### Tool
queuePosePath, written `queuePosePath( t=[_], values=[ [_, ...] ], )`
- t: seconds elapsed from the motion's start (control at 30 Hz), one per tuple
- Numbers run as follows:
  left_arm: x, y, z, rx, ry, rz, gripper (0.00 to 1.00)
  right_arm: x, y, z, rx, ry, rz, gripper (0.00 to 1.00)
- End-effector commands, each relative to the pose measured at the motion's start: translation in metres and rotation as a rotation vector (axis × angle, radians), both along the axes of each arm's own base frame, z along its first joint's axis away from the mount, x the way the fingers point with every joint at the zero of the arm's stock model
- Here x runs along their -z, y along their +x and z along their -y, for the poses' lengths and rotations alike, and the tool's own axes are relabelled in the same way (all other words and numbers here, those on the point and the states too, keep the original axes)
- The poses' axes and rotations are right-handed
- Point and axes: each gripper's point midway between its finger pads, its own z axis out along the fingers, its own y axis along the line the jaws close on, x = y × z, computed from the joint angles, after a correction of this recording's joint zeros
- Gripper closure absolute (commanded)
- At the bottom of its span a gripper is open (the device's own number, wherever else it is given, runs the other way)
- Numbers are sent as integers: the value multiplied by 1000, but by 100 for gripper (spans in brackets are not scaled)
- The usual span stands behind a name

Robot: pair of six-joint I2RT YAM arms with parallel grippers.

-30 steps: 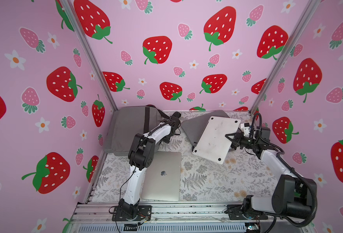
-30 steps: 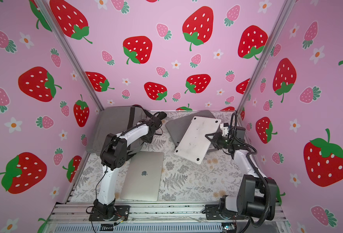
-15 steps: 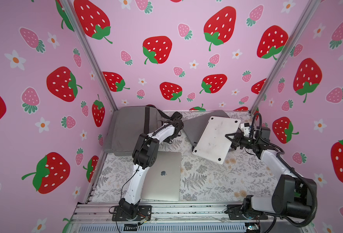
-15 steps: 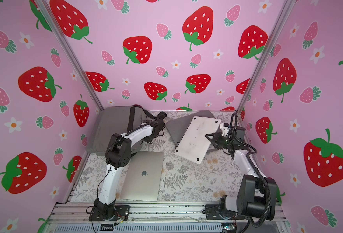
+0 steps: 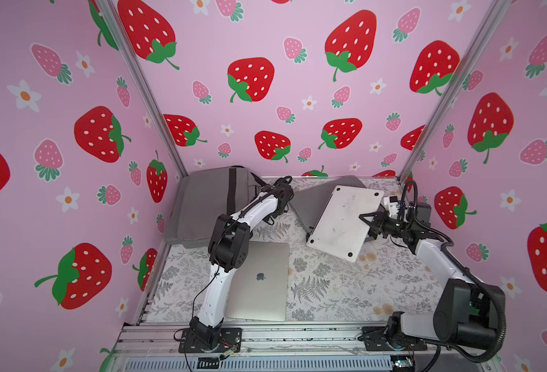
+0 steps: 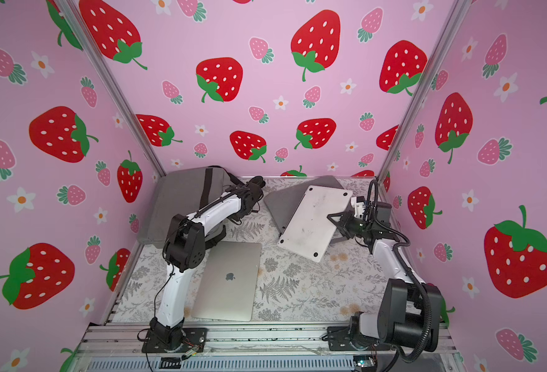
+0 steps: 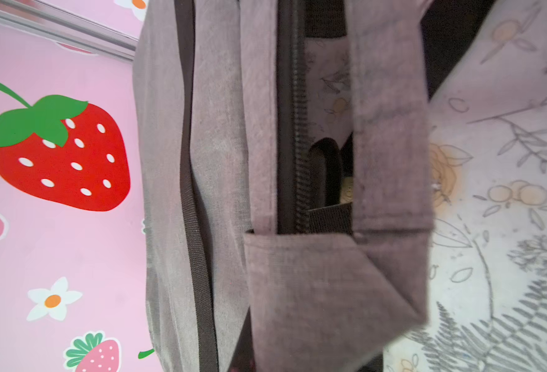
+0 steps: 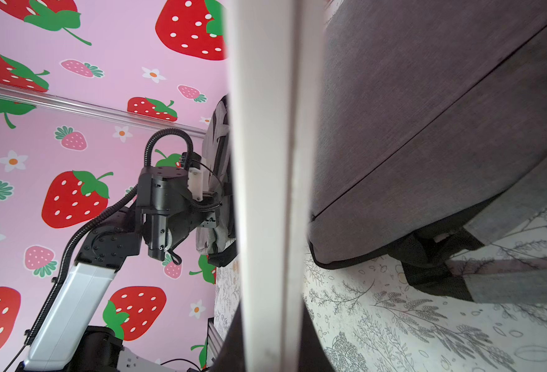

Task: Open the zippered laptop bag and take out the laptop
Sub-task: Place the zippered laptop bag in the zippered laptop bag.

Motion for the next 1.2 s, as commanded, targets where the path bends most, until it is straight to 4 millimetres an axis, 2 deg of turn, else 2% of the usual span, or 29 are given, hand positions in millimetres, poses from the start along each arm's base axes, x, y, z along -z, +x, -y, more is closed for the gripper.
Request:
queuePosePath(
  t=[0.0,0.23,0.4,0.53,0.63,0.77,1.0,1.13,1.17],
  values=[
    [-62,11,-19,-10,67,151,100,-46,-1,-8,-74,43,168,100],
    [-82,18,-40,29,121,167,100,-48,2,-7,-72,44,173,100],
    [-87,20,-66,15,168,151,100,-47,4,-7,-71,46,171,100],
    [-83,21,-80,14,176,143,100,-45,6,-7,-71,48,168,100],
    [-70,22,-81,11,184,117,100,-43,8,-7,-70,55,167,100],
    [-36,24,-79,1,191,58,100,-42,9,-7,-73,57,165,100],
    [11,24,-71,-22,117,-29,99,-38,8,-5,-72,57,154,100],
    [31,22,-70,-23,114,-64,95,-38,7,-5,-75,59,153,100],
    [35,21,-71,-25,113,-71,90,-39,6,-6,-77,58,156,100]
  ],
)
